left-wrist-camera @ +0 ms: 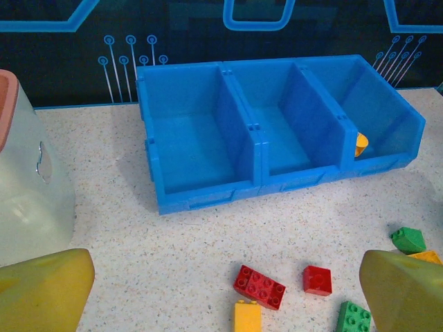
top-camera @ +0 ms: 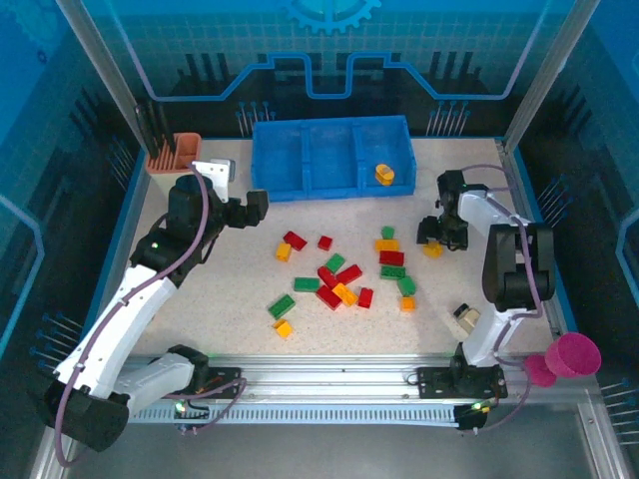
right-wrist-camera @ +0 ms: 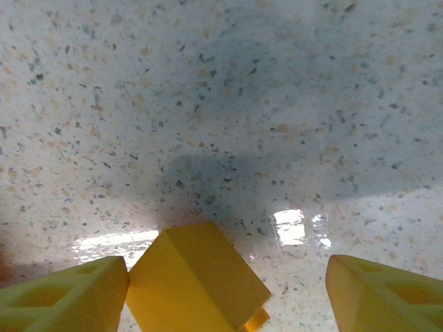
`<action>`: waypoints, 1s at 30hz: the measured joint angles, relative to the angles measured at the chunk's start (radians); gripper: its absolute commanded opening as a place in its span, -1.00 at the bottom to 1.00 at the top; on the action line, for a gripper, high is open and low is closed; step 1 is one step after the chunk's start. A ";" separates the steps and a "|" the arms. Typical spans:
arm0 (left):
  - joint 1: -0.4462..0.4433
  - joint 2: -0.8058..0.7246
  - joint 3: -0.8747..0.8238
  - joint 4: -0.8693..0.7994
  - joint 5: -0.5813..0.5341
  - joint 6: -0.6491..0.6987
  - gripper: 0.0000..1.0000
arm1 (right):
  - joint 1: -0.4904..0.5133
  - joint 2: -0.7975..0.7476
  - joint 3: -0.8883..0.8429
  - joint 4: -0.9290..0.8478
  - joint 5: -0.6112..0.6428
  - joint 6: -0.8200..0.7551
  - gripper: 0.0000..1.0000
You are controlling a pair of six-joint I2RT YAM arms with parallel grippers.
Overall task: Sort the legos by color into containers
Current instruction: Pick up the lego from the middle-right of the table.
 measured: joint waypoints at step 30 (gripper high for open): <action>0.000 -0.006 -0.020 0.027 -0.004 0.000 0.99 | 0.173 0.048 0.262 -0.050 0.038 -0.109 -0.40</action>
